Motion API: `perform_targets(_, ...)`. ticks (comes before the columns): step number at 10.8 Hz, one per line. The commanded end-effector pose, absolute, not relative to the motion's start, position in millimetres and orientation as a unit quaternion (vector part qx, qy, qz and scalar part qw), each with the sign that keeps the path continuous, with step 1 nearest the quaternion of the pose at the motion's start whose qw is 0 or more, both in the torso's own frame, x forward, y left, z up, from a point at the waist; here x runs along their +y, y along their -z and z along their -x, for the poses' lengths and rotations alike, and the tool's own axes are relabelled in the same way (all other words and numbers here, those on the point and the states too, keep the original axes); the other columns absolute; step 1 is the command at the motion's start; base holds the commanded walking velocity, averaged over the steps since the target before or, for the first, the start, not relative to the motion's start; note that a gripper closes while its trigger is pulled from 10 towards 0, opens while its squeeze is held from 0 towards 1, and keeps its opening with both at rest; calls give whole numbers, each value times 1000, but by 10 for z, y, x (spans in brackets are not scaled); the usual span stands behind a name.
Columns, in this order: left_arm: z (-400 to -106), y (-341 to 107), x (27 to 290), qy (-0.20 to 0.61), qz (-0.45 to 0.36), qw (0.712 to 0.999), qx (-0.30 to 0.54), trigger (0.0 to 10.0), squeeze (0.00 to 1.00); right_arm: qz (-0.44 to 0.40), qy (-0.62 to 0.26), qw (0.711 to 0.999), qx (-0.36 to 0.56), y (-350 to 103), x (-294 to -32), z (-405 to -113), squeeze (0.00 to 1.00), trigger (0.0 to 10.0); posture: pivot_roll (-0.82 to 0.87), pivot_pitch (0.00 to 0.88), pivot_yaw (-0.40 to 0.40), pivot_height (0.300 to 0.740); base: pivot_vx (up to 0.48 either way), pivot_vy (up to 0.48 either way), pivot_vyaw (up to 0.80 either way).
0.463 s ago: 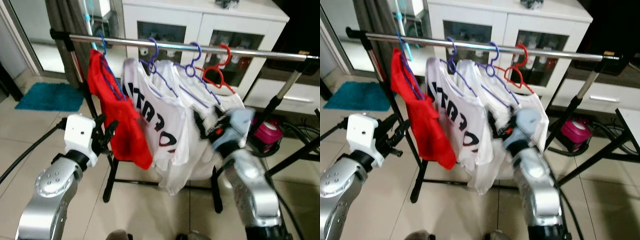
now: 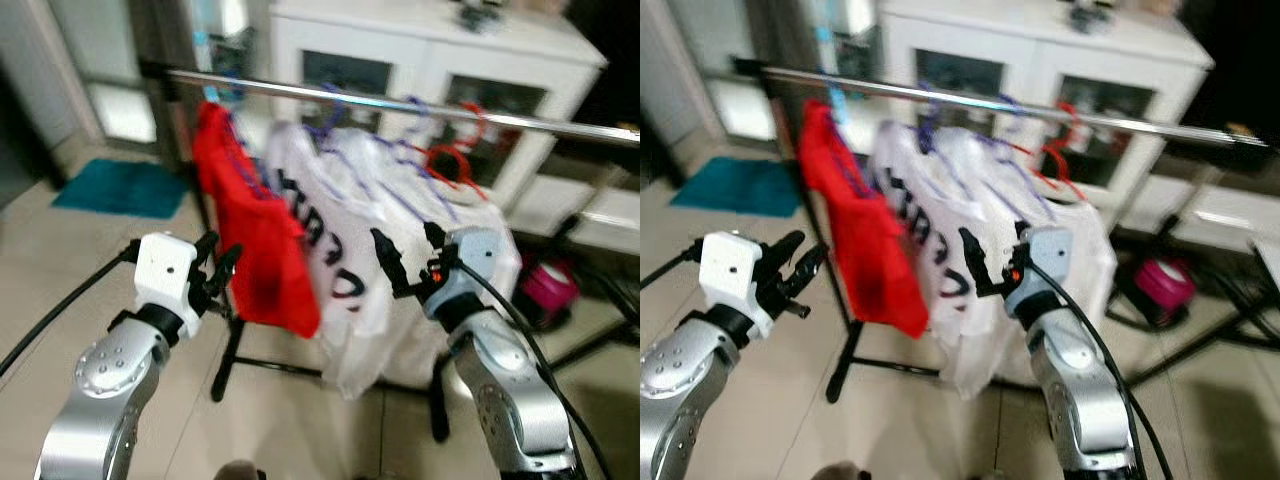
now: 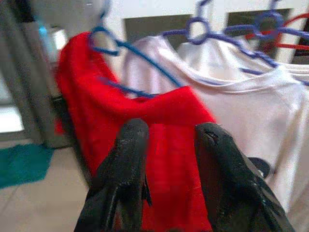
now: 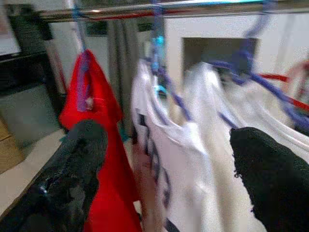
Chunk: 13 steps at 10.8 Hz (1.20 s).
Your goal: Hang hanger
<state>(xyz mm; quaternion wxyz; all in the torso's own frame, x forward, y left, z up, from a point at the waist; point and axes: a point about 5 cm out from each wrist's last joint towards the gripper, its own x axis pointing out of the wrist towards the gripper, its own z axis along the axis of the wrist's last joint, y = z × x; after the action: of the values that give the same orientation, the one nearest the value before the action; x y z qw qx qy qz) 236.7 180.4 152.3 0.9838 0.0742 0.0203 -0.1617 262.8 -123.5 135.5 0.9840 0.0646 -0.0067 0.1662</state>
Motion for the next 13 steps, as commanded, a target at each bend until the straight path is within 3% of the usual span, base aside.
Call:
perform_targets(1,-2341,-1567,1788,167,-75,983,13,10000,0,-66,-176,982,-31,-1477,-1214,-2627,1000,10000,45,0,-46,740,277,0,800)
perform_targets(8,-2291,-1565,1783,167,-83,982,17,10000,0,-101,-246,963,-48,-1541,-1047,-2559,1000,10000,69,0,-59,740,282,0,800)
perform_targets(13,-2275,-1550,1782,175,-88,980,20,10000,0,-89,-244,964,-58,-1633,-1070,-2578,1000,10000,68,0,-70,740,285,0,0)
